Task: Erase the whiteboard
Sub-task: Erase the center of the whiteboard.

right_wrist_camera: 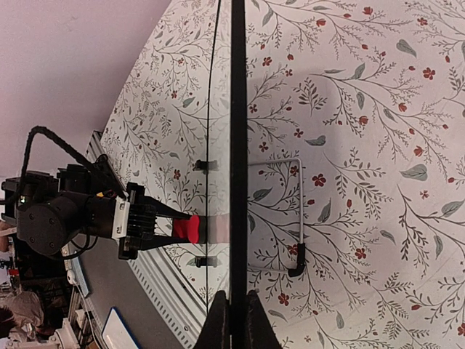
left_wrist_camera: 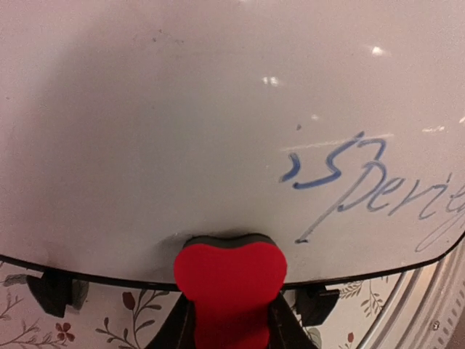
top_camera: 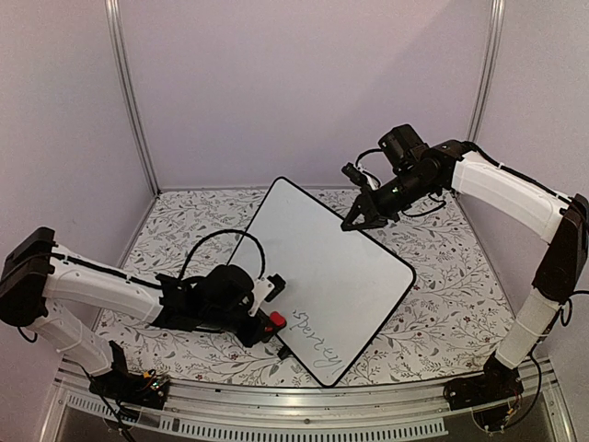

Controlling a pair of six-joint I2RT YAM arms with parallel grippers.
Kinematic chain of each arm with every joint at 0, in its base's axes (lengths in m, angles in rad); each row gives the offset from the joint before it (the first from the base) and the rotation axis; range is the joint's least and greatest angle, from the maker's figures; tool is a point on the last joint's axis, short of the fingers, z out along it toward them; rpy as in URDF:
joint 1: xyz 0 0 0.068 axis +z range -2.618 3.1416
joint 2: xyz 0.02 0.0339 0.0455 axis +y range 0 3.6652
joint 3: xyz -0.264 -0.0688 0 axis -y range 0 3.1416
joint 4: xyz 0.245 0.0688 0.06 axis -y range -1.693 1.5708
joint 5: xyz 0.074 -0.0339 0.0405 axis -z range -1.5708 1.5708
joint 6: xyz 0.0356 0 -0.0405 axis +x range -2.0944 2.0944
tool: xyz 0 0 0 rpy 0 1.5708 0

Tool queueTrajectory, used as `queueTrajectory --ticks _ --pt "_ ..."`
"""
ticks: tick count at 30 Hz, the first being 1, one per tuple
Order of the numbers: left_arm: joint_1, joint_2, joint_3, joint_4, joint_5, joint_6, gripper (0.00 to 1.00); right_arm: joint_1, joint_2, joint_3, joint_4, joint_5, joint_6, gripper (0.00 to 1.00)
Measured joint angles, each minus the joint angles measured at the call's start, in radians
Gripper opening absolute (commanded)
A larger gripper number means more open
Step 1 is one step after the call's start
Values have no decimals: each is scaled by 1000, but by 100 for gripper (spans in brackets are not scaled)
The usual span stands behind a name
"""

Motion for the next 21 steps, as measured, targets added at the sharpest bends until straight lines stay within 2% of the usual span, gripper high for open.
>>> queueTrajectory --ticks 21 --pt "-3 35 146 -15 -84 57 0 0 3 0 4 -4 -4 0"
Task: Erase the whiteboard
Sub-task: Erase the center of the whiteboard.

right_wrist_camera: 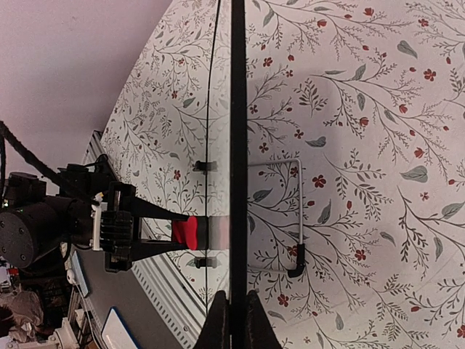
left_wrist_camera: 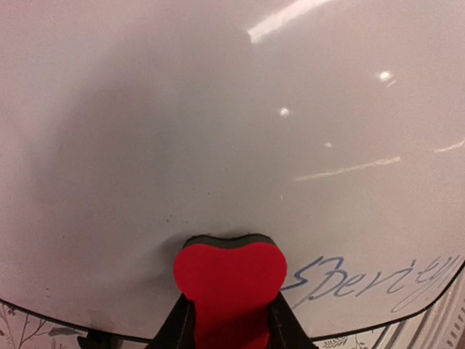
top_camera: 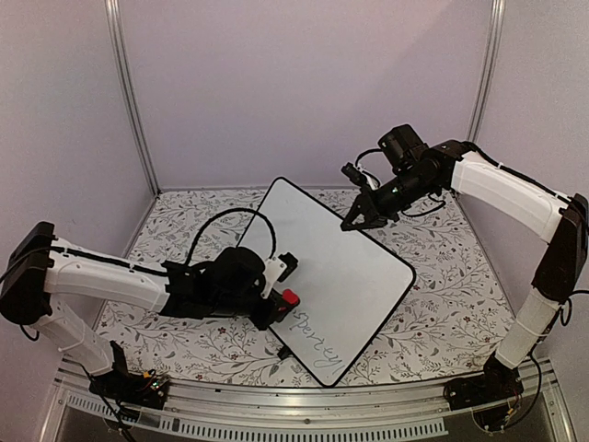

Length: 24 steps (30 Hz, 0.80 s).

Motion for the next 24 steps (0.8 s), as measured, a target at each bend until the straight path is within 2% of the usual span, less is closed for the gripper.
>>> queueTrajectory --ticks 11,24 --pt "-45 10 -8 0 -26 -13 0 0 1 2 -2 1 0 0" --pt "-63 -11 -137 40 -18 -74 0 0 2 4 -1 0 0 0"
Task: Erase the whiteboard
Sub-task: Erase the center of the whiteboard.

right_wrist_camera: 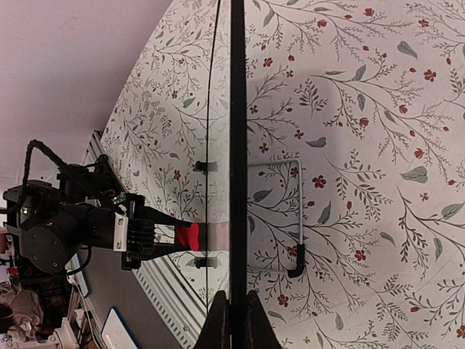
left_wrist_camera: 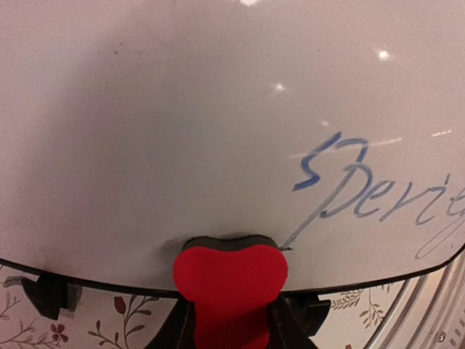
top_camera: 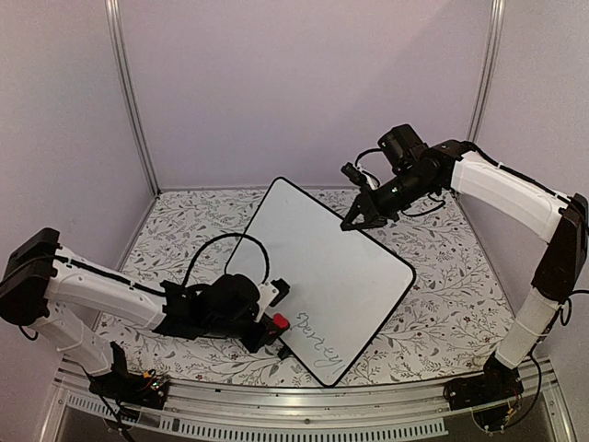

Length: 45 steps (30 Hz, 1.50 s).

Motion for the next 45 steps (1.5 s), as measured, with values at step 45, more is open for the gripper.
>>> queueTrajectory --ticks 45 --pt "0 18 116 -42 13 78 0 0 2 0 2 -3 0 0"
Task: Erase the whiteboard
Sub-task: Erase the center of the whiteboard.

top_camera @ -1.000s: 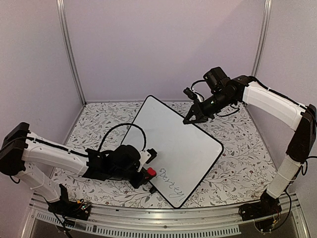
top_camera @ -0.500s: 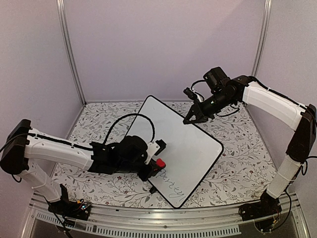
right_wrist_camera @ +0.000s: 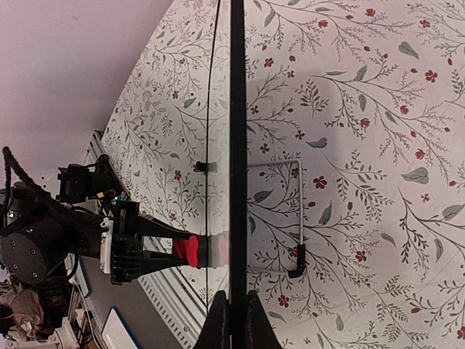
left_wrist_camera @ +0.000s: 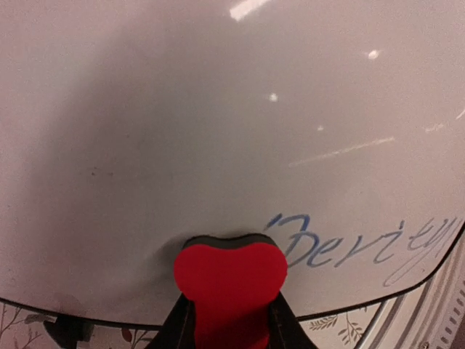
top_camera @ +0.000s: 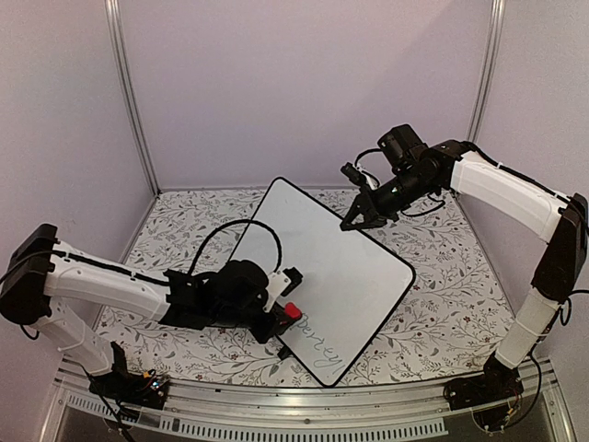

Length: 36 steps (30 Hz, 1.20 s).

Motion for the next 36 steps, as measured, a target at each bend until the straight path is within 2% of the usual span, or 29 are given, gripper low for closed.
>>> queueTrajectory --ticks 11,19,30,36 --pt "0 -26 -92 -7 19 -46 0 0 0 1 0 -1 0 0" --pt "-1 -43 -95 -34 12 -46 0 0 4 5 0 -5 -2 0" --pt "-1 -39 43 -50 -18 10 0 0 8 8 1 -8 -6 0" --pt "-1 -4 71 -49 -13 32 0 0 8 8 1 -8 -7 0"
